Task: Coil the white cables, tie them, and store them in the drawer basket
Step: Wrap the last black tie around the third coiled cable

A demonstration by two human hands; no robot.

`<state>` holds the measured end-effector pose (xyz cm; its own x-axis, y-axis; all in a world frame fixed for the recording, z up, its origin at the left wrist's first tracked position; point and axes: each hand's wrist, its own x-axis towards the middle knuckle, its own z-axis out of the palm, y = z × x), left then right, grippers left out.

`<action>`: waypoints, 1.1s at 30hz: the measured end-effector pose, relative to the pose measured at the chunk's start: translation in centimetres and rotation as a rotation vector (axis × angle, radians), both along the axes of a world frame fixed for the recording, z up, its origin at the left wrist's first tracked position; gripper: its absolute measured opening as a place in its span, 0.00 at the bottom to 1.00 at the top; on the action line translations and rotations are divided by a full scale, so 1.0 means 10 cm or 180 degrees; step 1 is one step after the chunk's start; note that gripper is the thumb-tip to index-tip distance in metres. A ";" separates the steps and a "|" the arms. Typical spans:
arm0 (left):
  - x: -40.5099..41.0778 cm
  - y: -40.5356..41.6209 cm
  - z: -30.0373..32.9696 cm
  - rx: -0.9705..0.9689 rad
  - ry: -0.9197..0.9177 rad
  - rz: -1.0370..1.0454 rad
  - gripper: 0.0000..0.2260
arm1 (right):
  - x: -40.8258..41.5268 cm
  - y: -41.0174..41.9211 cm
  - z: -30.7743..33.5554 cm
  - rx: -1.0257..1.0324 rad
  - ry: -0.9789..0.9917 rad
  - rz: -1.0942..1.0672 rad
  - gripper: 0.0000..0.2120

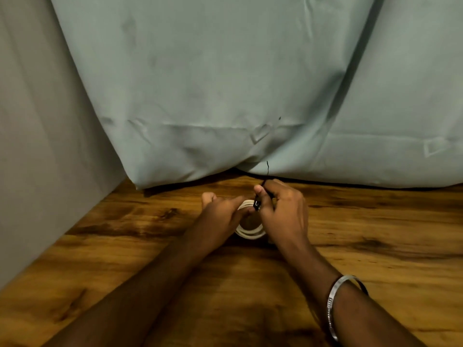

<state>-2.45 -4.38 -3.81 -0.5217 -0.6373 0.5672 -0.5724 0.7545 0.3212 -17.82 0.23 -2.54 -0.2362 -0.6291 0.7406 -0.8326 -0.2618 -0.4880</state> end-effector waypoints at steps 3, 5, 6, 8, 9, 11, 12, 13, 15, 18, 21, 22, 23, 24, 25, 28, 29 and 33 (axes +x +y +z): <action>0.00 0.01 0.01 -0.0069 0.0045 -0.0074 0.15 | 0.01 0.00 0.00 0.0132 -0.0612 0.0038 0.12; 0.00 0.02 0.03 -0.0122 0.0081 -0.0154 0.18 | 0.02 0.00 0.00 0.0211 -0.0986 0.0050 0.14; 0.01 0.02 0.04 -0.0134 0.0085 -0.0187 0.19 | 0.03 -0.01 0.00 0.0228 -0.1137 0.0079 0.14; 0.04 0.02 0.02 -0.0156 0.0172 -0.0257 0.18 | 0.04 -0.06 -0.02 0.0375 -0.1522 0.0212 0.16; 0.07 0.02 0.01 -0.0149 0.0233 -0.0290 0.16 | 0.04 -0.09 -0.04 0.0506 -0.1750 0.0340 0.16; 0.12 0.01 -0.03 -0.0086 0.0352 -0.0348 0.14 | 0.04 -0.13 -0.10 0.0902 -0.2108 0.0617 0.16; 0.14 0.00 -0.05 -0.0090 0.0394 -0.0357 0.13 | 0.05 -0.12 -0.10 0.1041 -0.2190 0.0742 0.15; 0.16 0.00 -0.07 -0.0141 0.0410 -0.0345 0.13 | 0.07 -0.10 -0.09 0.1108 -0.2275 0.0865 0.15; 0.17 0.00 -0.06 -0.0356 0.0390 -0.0282 0.13 | 0.08 -0.08 -0.03 0.1212 -0.2758 0.1091 0.14; 0.15 0.04 0.01 -0.0755 0.0471 -0.0178 0.11 | 0.06 -0.11 0.03 0.1760 -0.3861 0.1517 0.06; 0.14 0.08 0.05 -0.0767 0.0668 -0.0135 0.10 | 0.04 -0.12 0.06 0.2277 -0.4363 0.1826 0.11; 0.14 0.09 0.06 -0.0739 0.0716 -0.0167 0.11 | 0.03 -0.11 0.08 0.2353 -0.4359 0.1874 0.10; 0.14 0.10 0.06 -0.0756 0.0714 -0.0191 0.12 | 0.02 -0.09 0.09 0.2410 -0.4321 0.1890 0.08; 0.14 0.11 0.06 -0.0811 0.0661 -0.0205 0.12 | 0.01 -0.09 0.09 0.2445 -0.4270 0.1895 0.07; 0.14 0.12 0.06 -0.0879 0.0599 -0.0216 0.12 | 0.01 -0.07 0.11 0.2507 -0.4228 0.1893 0.06; 0.14 0.11 0.07 -0.0963 0.0461 -0.0085 0.11 | -0.01 -0.10 0.09 0.2383 -0.4289 0.1794 0.08; 0.14 0.10 0.07 -0.0978 0.0421 -0.0001 0.12 | 0.01 -0.10 0.08 0.2349 -0.4290 0.1748 0.09; 0.12 0.05 0.05 -0.0813 0.0579 0.0239 0.13 | 0.10 -0.05 0.07 0.1834 -0.3840 0.1650 0.10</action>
<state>-1.24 -3.88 -3.30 -0.3538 -0.4952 0.7935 -0.5801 0.7817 0.2291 -16.80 -0.26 -1.79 -0.1805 -0.9753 -0.1272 0.2860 0.0716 -0.9555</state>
